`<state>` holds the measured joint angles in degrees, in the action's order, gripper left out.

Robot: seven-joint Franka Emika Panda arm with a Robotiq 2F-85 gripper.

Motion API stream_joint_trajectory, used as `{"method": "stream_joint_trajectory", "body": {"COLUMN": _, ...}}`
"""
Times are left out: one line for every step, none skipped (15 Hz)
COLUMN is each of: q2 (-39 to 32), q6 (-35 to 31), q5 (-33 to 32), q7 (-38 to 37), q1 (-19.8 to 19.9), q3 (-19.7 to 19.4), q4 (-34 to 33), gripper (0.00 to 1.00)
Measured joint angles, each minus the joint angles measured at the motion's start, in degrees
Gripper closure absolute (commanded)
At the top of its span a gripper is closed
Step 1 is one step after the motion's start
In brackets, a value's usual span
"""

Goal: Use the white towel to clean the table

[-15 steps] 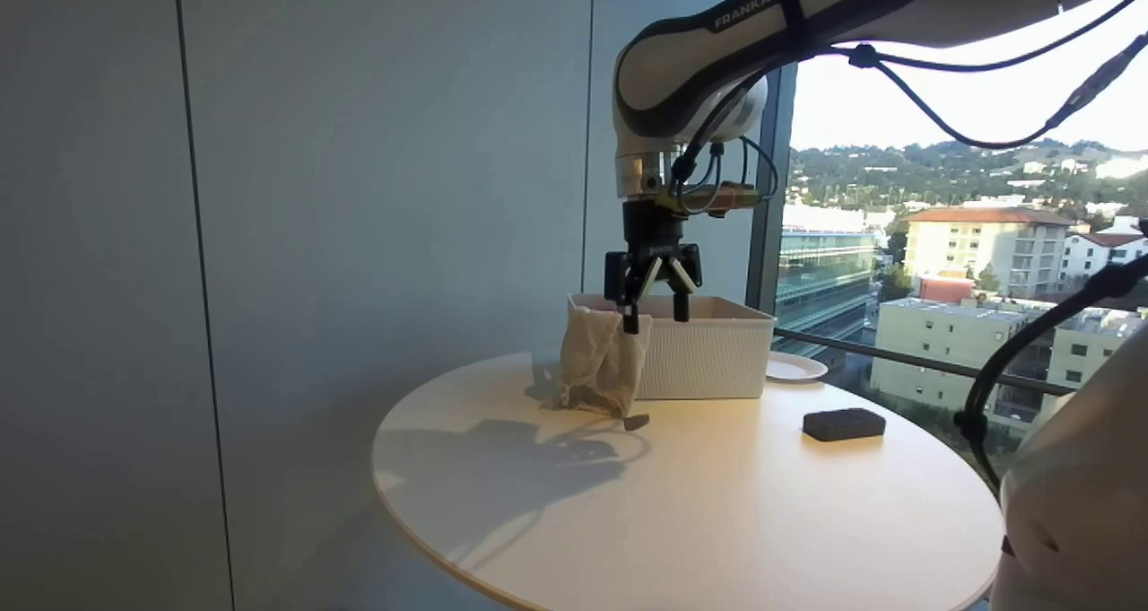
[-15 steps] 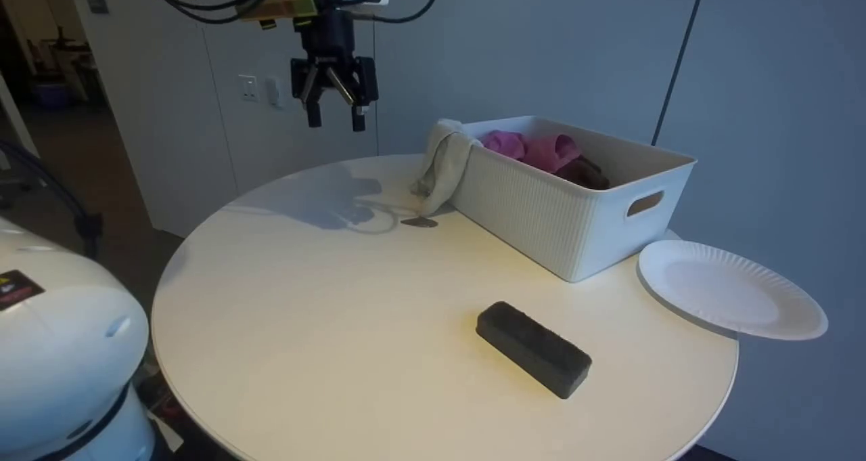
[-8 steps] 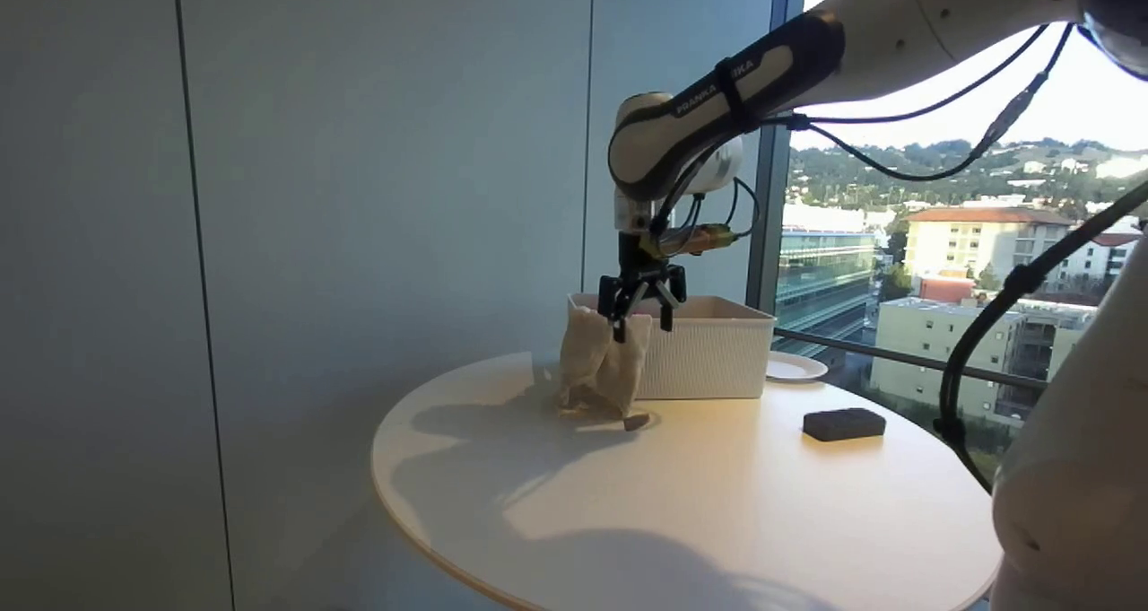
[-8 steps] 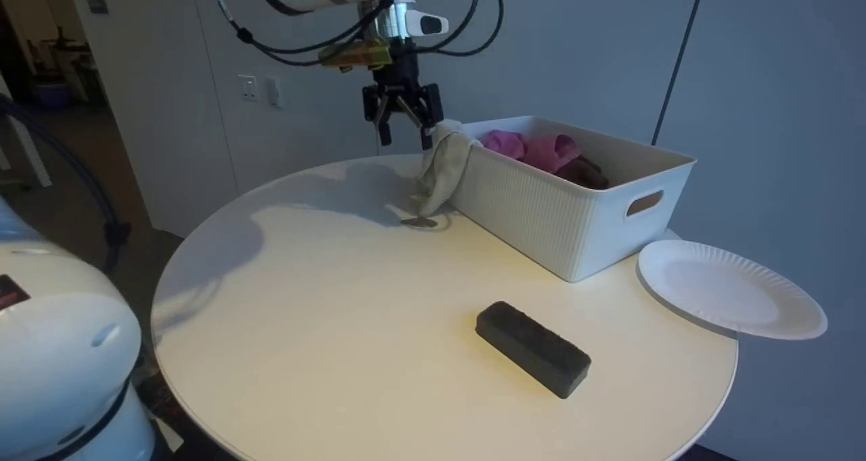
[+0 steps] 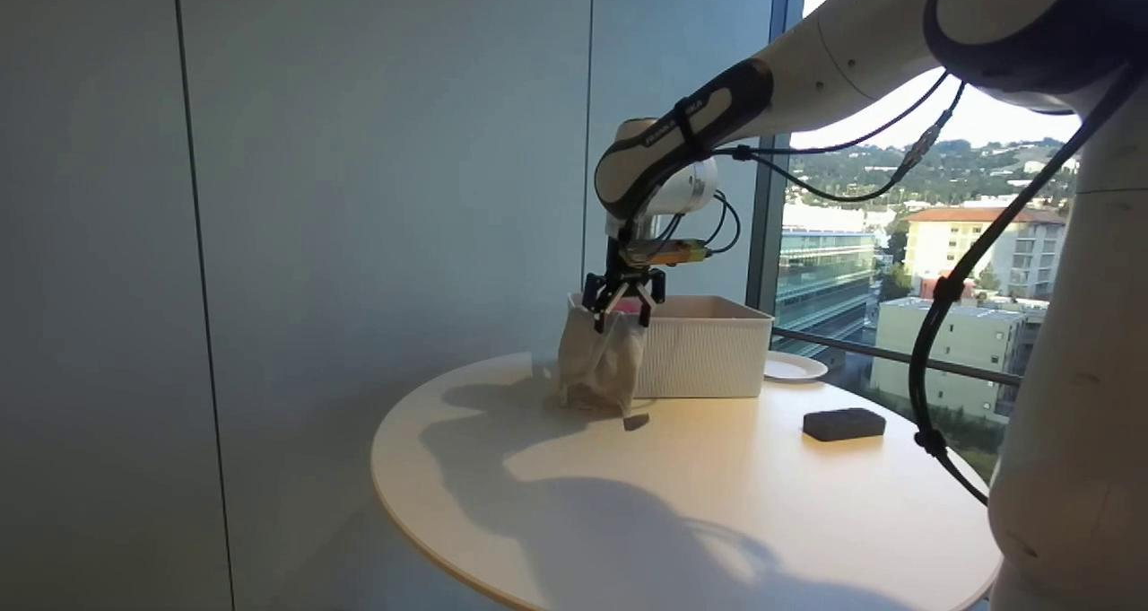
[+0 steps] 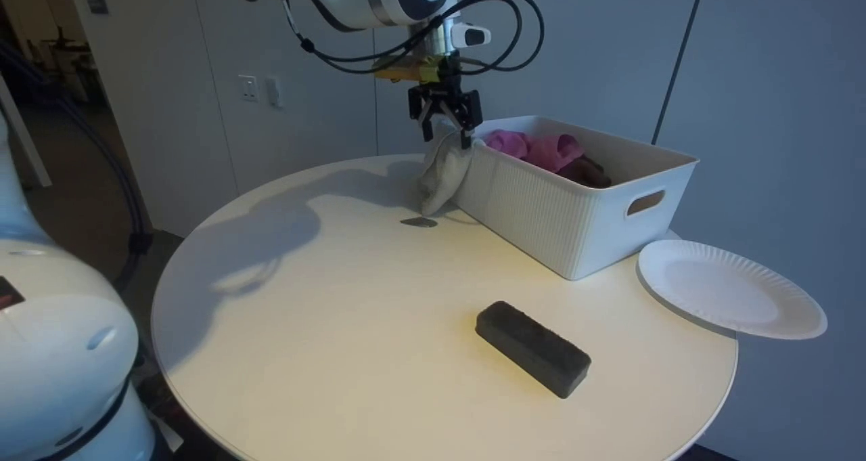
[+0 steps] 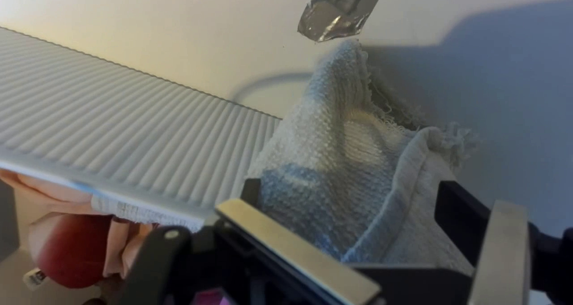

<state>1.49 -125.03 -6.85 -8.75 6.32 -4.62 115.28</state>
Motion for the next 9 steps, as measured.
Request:
{"method": "stream_joint_trajectory", "body": {"q2": -0.88, "q6": 0.00, "q5": 0.28, "q7": 0.00, "q1": 0.00, "q3": -0.16, "q4": -1.01, "gripper": 0.26}}
{"method": "stream_joint_trajectory", "body": {"q2": -1.67, "q6": 0.00, "q5": 0.49, "q7": 0.00, "q1": 0.01, "q3": -0.35, "q4": -1.89, "gripper": 0.26}}
{"method": "stream_joint_trajectory", "body": {"q2": -2.35, "q6": -0.14, "q5": 0.71, "q7": -0.04, "q1": 0.01, "q3": -0.54, "q4": -2.32, "gripper": 0.30}}
{"method": "stream_joint_trajectory", "body": {"q2": -2.96, "q6": -0.43, "q5": 0.96, "q7": -0.04, "q1": 0.02, "q3": -0.73, "q4": -2.31, "gripper": 0.40}}
{"method": "stream_joint_trajectory", "body": {"q2": -3.58, "q6": -0.75, "q5": 1.21, "q7": -0.04, "q1": 0.03, "q3": -0.92, "q4": -2.26, "gripper": 0.48}}
{"method": "stream_joint_trajectory", "body": {"q2": -4.09, "q6": -1.10, "q5": 1.47, "q7": -0.04, "q1": 0.04, "q3": -1.08, "q4": -2.20, "gripper": 0.55}}
{"method": "stream_joint_trajectory", "body": {"q2": -4.51, "q6": -1.47, "q5": 1.53, "q7": -0.04, "q1": 0.04, "q3": -1.19, "q4": -2.16, "gripper": 0.62}}
{"method": "stream_joint_trajectory", "body": {"q2": -4.50, "q6": -1.92, "q5": 1.52, "q7": -0.05, "q1": 0.06, "q3": -1.34, "q4": -2.24, "gripper": 0.69}}
{"method": "stream_joint_trajectory", "body": {"q2": -4.42, "q6": -2.48, "q5": 1.52, "q7": -0.05, "q1": 0.08, "q3": -1.51, "q4": -2.18, "gripper": 0.77}}
